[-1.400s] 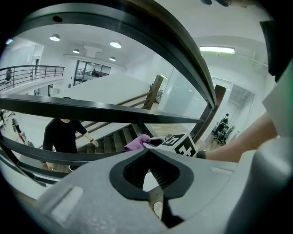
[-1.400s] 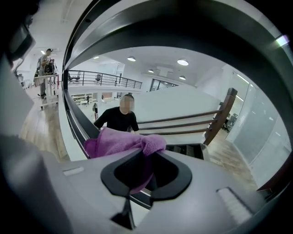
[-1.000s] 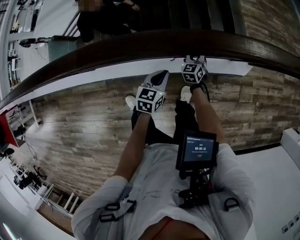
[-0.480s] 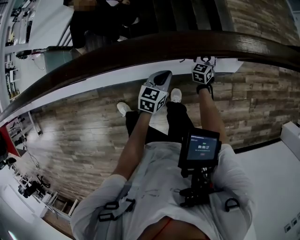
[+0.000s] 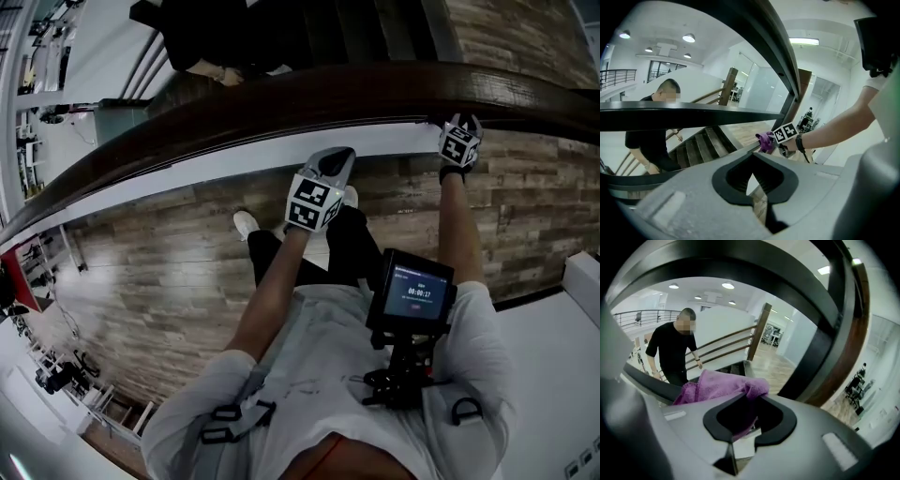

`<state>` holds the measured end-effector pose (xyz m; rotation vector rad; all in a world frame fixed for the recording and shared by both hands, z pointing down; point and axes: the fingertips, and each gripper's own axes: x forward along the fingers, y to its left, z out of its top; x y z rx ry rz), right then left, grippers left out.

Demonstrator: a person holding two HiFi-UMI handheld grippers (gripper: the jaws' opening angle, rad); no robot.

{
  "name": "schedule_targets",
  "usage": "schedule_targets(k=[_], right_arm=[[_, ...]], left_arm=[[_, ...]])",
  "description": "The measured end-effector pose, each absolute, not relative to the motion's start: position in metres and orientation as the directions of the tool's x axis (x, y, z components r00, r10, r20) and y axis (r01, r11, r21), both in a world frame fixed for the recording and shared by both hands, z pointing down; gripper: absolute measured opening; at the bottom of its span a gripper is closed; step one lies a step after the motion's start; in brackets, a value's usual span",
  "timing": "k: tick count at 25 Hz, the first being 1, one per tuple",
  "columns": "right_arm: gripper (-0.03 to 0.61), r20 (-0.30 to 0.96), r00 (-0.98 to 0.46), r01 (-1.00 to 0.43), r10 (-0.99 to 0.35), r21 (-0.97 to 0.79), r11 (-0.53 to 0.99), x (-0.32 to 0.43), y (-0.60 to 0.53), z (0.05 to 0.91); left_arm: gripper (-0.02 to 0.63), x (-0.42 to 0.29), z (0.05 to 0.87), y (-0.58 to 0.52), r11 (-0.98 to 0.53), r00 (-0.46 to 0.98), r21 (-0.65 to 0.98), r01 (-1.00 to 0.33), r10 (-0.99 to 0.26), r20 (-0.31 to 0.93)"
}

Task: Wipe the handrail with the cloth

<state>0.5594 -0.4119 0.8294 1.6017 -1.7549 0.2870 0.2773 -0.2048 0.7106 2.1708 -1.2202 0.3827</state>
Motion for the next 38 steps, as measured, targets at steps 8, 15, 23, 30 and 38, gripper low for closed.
schedule_targets(k=[8, 15, 23, 30, 38], right_arm=[[0.054, 0.669, -0.163, -0.97, -0.725, 0.027, 0.243, 0.532, -0.352, 0.788], [0.063, 0.562, -0.472, -0.871, -0.68, -0.175, 0.46, 0.358, -0.184, 0.671], [0.06, 0.226, -0.692, -0.719, -0.685, -0.141, 0.68, 0.174, -0.023, 0.487], [0.057, 0.098, -0.747, -0.656, -0.657, 0.045, 0.753, 0.096, 0.061, 0.373], [0.057, -0.007, -0.736, -0.675, -0.677, 0.083, 0.733, 0.094, 0.084, 0.308]], left_arm=[[0.0, 0.252, 0.666, -0.163, -0.38, 0.51, 0.342, -0.859, -0.688, 0.516], [0.0, 0.159, 0.581, -0.073, -0.327, 0.414, 0.262, -0.908, -0.795, 0.443], [0.0, 0.036, 0.46, 0.051, -0.235, 0.266, 0.149, -0.961, -0.931, 0.251], [0.0, -0.007, 0.374, 0.108, -0.203, 0.212, 0.098, -0.974, -0.973, 0.093], [0.0, -0.013, 0.322, 0.131, -0.125, 0.125, 0.045, -0.991, -0.992, 0.005]])
